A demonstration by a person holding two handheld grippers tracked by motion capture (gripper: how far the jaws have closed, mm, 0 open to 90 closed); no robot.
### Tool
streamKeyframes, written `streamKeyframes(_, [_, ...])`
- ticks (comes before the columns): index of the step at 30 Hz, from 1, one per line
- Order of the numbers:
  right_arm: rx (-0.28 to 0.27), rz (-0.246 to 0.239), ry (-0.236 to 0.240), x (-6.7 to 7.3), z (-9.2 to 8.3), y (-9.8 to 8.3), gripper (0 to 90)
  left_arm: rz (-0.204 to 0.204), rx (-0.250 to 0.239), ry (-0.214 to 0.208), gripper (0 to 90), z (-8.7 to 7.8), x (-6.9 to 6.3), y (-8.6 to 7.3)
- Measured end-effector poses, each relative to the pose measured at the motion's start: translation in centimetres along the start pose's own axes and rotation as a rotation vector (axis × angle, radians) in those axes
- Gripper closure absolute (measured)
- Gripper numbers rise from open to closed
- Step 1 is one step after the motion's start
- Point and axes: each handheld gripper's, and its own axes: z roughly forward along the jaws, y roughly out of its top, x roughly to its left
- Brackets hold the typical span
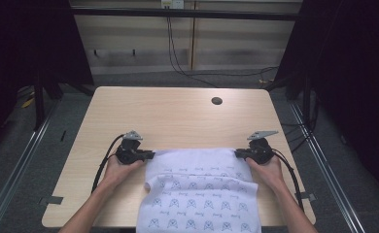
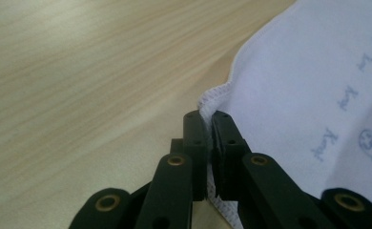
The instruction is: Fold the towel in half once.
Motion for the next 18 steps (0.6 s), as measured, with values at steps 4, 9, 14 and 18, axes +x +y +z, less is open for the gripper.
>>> streamKeyframes(4, [-0.101,0.038,0.021,-0.6,-1.6,1.7,85.2,-0.024,-0.099,-0.006,86.3,-1.4,0.5,1.6])
streamKeyframes(9, [-0.173,0.037,-0.012,-1.4,-3.6,4.6,85.5,-0.011,-0.181,0.012,86.3,-2.9,0.7,4.1])
streamKeyframes(14, [-0.239,0.03,-0.044,-2.1,-5.6,7.7,85.7,0.004,-0.255,0.035,86.4,-4.5,0.6,7.2])
streamKeyframes(18, [-0.281,0.035,-0.064,-2.9,-6.9,9.8,86.0,0.024,-0.305,0.049,86.4,-5.7,0.3,9.4])
